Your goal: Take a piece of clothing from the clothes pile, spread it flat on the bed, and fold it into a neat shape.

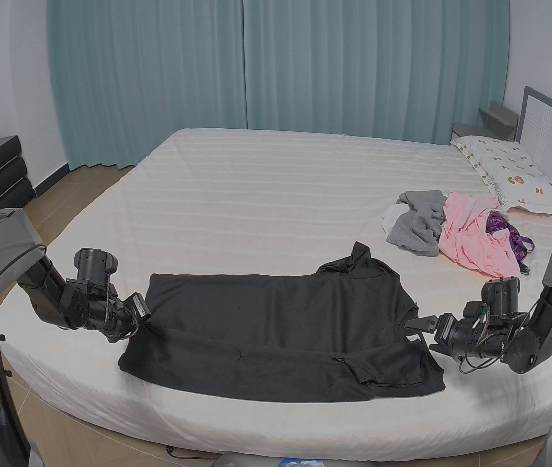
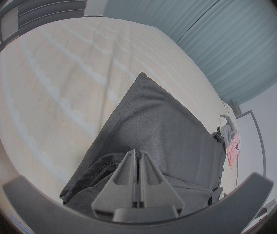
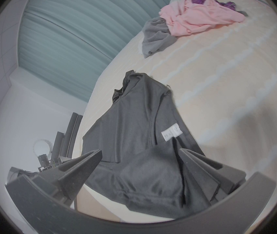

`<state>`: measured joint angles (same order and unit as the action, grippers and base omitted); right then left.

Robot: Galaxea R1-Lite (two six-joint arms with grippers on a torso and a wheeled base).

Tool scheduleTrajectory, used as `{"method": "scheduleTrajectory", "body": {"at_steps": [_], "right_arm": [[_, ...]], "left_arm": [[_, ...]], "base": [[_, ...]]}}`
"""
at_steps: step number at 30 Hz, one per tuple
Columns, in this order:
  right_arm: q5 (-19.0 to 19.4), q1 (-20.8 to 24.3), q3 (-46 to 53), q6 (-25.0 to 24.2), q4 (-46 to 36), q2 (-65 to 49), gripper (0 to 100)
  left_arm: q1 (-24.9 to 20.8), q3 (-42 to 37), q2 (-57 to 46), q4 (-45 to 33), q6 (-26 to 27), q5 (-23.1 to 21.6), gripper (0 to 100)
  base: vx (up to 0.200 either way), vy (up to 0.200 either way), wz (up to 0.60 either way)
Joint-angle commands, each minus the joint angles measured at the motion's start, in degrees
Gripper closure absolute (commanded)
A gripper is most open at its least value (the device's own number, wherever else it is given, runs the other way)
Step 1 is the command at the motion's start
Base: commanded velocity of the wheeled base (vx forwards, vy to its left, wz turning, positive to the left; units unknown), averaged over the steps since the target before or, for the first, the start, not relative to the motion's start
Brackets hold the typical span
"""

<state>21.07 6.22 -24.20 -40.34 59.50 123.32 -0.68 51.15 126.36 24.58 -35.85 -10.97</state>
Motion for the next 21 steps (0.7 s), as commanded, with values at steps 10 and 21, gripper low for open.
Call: {"method": "scheduleTrajectory", "body": {"at_steps": [10, 21], "right_arm": [[-0.5, 0.99, -8.85, 7.82, -0.7, 9.04, 0], [-0.67, 0.81, -11.22, 8.43, -0.7, 10.36, 0]], "left_arm": [[-0.2, -0.88, -0.5, 0.03, -0.18, -0.1, 100], [-0.2, -1.23, -0.67, 0.03, -0.01, -0.1, 100]], "base": [[0.0, 0.0, 0.0], [0.0, 0.0, 0.0]]}}
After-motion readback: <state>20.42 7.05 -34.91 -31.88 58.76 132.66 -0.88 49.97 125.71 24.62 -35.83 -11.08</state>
